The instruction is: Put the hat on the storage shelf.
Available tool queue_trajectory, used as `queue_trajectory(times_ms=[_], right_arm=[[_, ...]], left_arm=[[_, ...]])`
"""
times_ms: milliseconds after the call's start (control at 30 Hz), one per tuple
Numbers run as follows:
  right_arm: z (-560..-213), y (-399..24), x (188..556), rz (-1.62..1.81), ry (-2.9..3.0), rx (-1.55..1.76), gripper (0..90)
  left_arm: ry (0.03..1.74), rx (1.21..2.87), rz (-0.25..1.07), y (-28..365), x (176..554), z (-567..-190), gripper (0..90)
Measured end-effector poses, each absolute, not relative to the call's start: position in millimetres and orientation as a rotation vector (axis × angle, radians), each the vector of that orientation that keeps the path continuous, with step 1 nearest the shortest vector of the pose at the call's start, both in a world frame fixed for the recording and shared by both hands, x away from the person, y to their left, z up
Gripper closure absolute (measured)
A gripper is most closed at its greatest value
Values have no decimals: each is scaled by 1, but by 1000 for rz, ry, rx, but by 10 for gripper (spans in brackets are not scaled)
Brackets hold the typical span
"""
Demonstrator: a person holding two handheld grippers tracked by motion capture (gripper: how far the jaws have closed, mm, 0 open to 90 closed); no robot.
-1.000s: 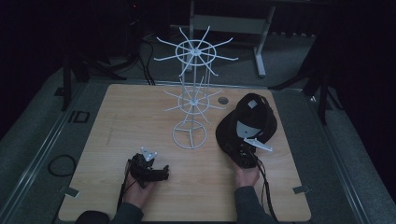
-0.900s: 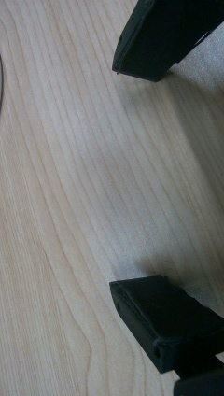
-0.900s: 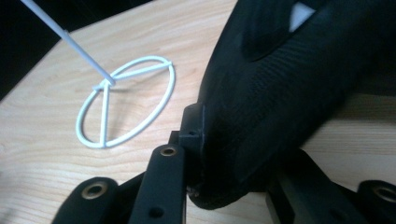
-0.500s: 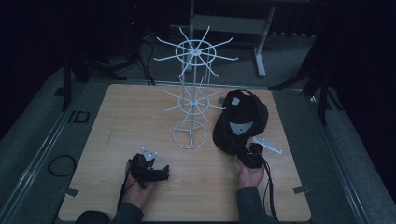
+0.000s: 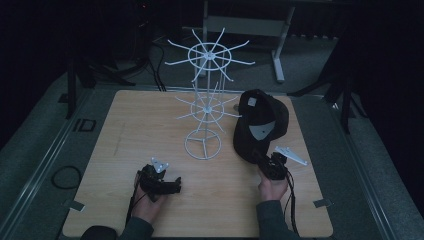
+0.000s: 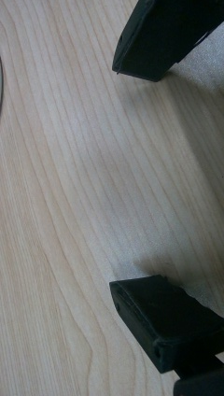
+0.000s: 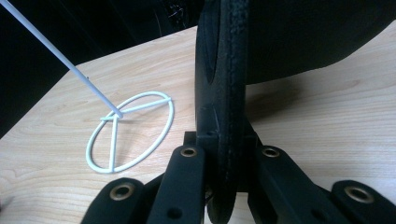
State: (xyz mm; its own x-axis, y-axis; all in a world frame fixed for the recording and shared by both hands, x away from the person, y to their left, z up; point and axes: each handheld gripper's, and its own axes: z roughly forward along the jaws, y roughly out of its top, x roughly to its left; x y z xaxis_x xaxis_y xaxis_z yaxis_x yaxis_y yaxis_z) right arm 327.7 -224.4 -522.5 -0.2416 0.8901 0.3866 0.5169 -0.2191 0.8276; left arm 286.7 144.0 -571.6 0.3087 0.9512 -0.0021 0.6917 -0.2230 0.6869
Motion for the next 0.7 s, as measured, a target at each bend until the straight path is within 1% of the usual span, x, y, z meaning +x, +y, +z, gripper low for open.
queue_trajectory(times_ms=[367, 700], right_arm=[[-514, -232, 326, 1422, 1675, 1627, 866], [-505, -230, 324, 1393, 1688, 1579, 866]], left_arm=[[1451, 1998, 574, 144, 287, -571, 1], [1448, 2000, 578, 144, 287, -571, 1]])
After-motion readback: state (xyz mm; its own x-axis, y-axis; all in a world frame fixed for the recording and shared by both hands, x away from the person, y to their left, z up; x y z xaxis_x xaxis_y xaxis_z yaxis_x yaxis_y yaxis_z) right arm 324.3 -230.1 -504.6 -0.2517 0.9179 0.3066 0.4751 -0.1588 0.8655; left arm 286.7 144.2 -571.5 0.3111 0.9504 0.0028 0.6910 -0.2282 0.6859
